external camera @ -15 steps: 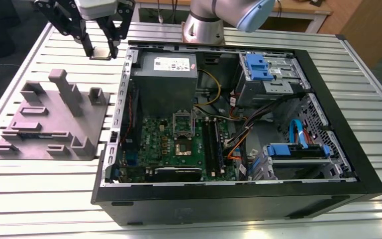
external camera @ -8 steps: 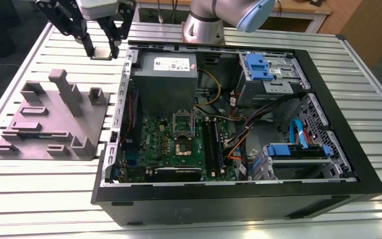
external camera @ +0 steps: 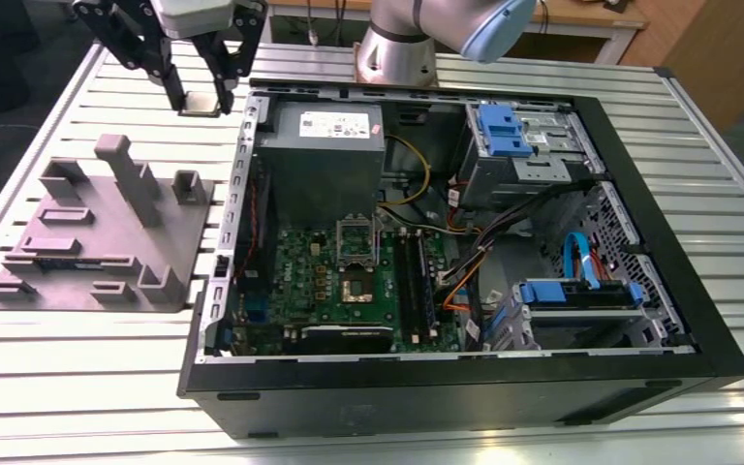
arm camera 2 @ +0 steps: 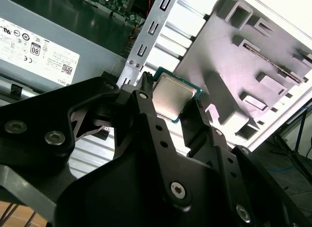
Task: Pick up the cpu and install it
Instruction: 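Pick up the cpu and move it towards the insertion slot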
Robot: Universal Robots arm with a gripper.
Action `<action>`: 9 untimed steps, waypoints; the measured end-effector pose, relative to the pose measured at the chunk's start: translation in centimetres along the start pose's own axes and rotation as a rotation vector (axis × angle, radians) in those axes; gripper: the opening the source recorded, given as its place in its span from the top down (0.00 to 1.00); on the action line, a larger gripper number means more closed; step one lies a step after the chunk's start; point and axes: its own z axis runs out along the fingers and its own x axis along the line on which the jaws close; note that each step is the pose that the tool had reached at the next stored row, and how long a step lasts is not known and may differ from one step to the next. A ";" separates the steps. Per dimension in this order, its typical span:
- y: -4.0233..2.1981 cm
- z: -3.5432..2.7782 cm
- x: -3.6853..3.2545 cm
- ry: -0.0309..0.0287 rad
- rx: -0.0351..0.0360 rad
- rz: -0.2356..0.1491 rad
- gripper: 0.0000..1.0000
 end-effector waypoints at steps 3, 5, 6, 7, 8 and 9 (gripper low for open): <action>0.01 0.00 -0.19 0.0000 0.0000 0.000 0.53; 0.01 0.00 -0.22 0.0000 0.0001 0.000 0.53; 0.01 0.00 -0.24 0.0000 0.0000 0.000 0.53; 0.01 0.00 -0.26 0.0000 0.0000 0.000 0.53; 0.01 0.00 -0.28 0.0000 0.0000 0.000 0.53; 0.01 0.00 -0.29 0.0000 0.0000 0.000 0.53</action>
